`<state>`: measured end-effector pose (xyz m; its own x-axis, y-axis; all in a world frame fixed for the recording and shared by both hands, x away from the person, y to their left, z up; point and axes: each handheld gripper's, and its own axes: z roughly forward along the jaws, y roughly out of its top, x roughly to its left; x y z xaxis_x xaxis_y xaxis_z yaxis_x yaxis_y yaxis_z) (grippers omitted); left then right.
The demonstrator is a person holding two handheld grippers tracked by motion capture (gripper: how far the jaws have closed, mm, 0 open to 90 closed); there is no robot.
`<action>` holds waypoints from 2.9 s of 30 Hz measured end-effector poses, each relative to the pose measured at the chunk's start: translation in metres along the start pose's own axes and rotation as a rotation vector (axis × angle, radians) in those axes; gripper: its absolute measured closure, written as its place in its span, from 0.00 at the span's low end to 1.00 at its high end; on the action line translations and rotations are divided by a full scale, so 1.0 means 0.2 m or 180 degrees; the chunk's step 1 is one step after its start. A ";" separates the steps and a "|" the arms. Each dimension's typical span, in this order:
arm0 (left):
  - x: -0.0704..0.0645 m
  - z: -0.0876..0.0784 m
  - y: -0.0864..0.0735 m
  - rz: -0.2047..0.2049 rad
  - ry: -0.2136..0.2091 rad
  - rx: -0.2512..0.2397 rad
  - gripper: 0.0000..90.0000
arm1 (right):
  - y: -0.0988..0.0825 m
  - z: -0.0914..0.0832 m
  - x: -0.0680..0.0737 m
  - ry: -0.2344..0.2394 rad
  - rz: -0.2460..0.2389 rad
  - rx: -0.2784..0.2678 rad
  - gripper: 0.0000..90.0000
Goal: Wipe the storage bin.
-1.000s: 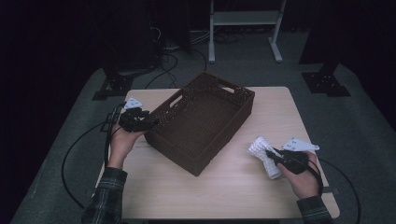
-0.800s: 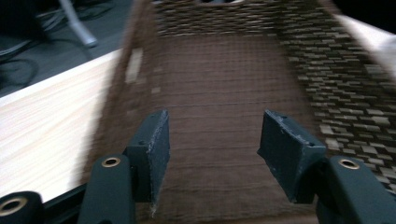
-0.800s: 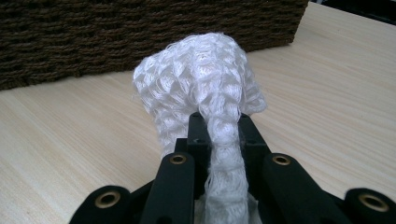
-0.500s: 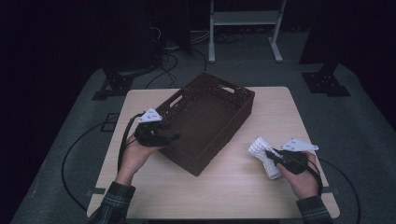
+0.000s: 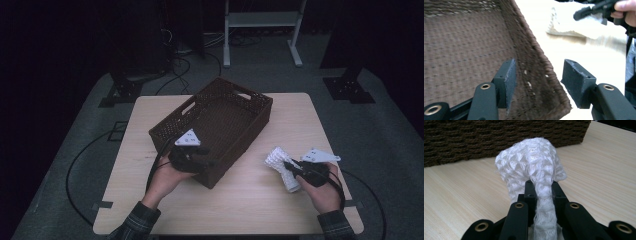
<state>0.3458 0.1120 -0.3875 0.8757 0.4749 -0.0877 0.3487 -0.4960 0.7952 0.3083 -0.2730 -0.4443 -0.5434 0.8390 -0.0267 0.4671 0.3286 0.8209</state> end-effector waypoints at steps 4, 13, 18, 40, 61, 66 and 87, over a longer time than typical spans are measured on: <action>-0.03 0.05 -0.01 0.0080 -0.0030 0.0132 0.54 | 0.00 0.00 0.00 0.0001 0.0004 0.0000 0.88; -0.06 0.05 -0.01 0.0234 0.0053 0.0256 0.77 | 0.00 0.00 0.00 -0.0002 -0.0001 0.0000 0.88; -0.05 0.03 -0.02 0.0175 0.0054 0.0277 0.81 | 0.00 0.00 0.00 -0.0011 -0.0004 0.0003 0.88; 0.04 -0.02 -0.06 0.0023 -0.0180 0.0194 0.89 | 0.00 0.01 0.00 -0.0004 -0.0007 0.0016 0.88; 0.11 -0.14 -0.16 0.0037 -0.0212 0.0084 0.90 | 0.00 0.00 -0.01 -0.0009 -0.0006 0.0009 0.88; 0.12 -0.15 -0.17 0.0048 -0.0218 0.0090 0.90 | 0.00 0.01 0.00 -0.0003 -0.0003 0.0017 0.88; 0.14 -0.19 -0.20 -0.0073 -0.0192 0.0028 0.77 | -0.01 0.00 0.00 -0.0019 -0.0004 0.0017 0.88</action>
<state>0.3433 0.1729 -0.3978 0.8858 0.4418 -0.1422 0.3717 -0.4919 0.7873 0.3084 -0.2735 -0.4454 -0.5399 0.8412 -0.0310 0.4701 0.3319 0.8178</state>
